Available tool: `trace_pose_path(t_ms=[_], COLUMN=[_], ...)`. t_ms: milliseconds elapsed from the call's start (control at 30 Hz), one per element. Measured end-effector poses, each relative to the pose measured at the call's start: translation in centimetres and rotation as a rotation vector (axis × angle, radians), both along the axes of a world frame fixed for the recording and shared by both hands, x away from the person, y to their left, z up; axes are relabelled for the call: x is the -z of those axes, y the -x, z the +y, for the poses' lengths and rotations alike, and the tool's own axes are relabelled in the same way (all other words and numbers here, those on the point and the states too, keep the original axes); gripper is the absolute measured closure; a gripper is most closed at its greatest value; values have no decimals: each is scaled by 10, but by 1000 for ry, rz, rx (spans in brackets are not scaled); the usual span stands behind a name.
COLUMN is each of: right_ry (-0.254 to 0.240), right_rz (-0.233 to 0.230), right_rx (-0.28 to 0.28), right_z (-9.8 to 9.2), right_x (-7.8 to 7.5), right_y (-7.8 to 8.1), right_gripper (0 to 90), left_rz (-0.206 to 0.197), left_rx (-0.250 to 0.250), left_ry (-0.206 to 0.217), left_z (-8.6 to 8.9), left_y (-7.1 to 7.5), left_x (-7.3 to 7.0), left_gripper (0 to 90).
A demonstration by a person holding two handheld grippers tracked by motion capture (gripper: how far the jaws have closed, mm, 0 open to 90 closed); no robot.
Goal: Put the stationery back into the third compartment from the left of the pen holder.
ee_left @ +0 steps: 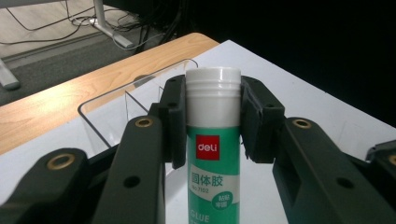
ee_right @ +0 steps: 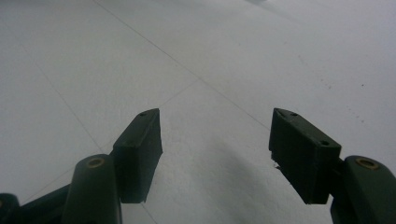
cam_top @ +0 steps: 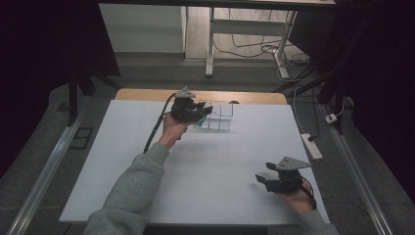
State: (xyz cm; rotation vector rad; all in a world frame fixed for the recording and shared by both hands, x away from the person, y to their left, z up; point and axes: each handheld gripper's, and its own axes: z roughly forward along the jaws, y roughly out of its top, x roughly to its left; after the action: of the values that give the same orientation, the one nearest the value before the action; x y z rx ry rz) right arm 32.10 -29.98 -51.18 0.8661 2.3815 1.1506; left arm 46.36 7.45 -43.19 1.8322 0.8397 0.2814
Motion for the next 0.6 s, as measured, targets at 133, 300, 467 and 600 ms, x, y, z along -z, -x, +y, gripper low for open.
trace_pose_path(t_ms=[133, 300, 467, 600], right_ry=[-2, 0, -6, -10], right_rz=[1, 0, 1, 0], right_rx=[-1, 3, 5, 4], right_z=[0, -1, -2, -2], right_x=[1, 0, 0, 0], right_y=[0, 0, 1, 1], right_gripper=[343, 343, 343, 343], left_rz=[-2, -2, -3, 2], left_rx=[5, 9, 5, -1], left_ry=[1, -5, -28, -31], left_z=[-6, -13, -17, -19], left_y=[-6, -11, -15, -20], left_x=[-2, -4, -2, 0], left_gripper=[645, 644, 644, 645])
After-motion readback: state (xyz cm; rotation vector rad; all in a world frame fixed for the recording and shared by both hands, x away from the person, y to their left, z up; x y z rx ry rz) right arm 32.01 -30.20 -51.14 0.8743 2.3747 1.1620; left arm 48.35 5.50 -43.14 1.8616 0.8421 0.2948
